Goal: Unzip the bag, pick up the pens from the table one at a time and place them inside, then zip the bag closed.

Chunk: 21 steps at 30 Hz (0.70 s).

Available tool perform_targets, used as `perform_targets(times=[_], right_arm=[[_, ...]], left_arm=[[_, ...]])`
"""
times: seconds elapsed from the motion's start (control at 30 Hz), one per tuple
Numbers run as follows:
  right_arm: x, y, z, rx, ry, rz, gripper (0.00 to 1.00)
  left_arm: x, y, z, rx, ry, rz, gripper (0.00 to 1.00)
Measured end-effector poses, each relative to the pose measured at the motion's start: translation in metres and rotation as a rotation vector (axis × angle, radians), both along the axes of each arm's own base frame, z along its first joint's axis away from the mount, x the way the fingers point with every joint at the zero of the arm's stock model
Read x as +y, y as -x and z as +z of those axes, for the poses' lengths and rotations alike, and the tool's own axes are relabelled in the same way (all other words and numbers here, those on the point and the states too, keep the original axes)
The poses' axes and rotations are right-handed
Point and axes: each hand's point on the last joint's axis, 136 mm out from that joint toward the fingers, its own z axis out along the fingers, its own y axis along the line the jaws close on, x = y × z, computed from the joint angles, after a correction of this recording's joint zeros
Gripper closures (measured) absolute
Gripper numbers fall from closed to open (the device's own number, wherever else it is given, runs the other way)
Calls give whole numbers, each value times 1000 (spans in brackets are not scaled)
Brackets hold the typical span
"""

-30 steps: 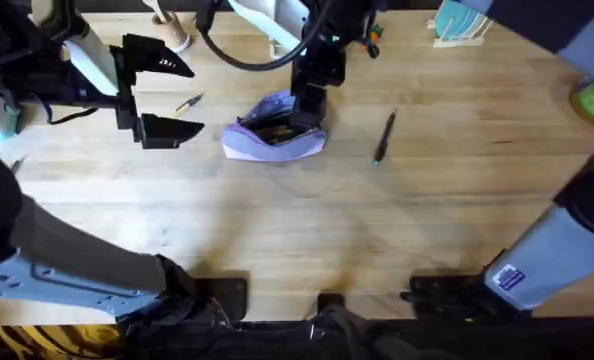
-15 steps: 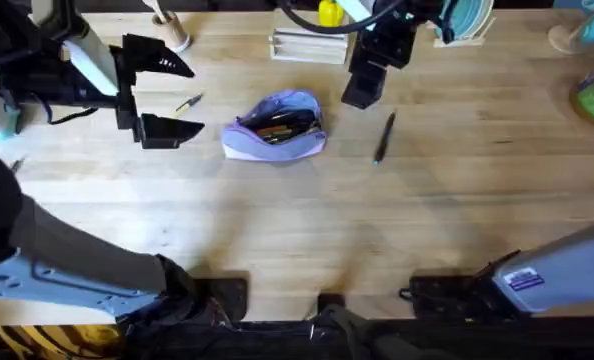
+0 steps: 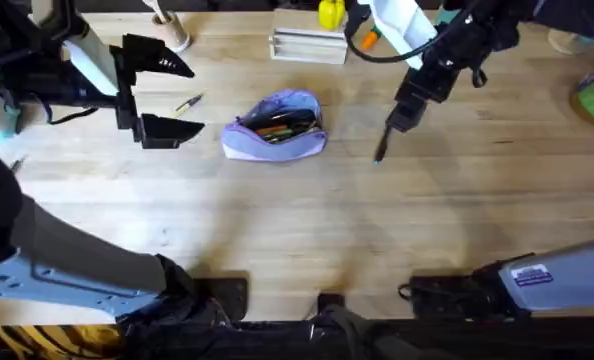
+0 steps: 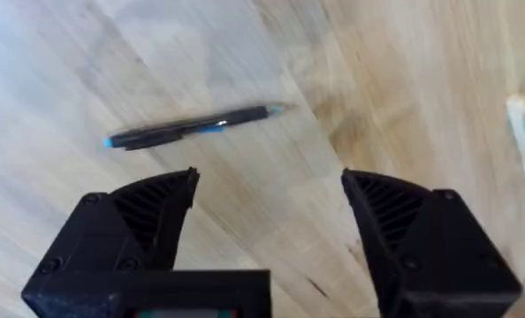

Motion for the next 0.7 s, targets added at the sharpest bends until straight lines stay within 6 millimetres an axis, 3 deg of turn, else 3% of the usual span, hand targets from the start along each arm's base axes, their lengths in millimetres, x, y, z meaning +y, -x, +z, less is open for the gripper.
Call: perform_targets(times=[0.27,0.47,0.57,0.6,0.7], right_arm=[[-26,-24,3,-77,-108,-359,7],[-32,-25,0,-59,-278,-863,7],[-31,-20,-12,-36,-327,-1059,7],[-28,-11,-32,-17,-320,-1188,7],[-19,0,-50,-23,-275,-1247,7]], left_arm=[[0,0,0,0,0,0,7],[0,0,0,0,0,0,7],[0,0,0,0,0,0,7],[0,0,0,0,0,0,7],[0,0,0,-1,-1,0,7]])
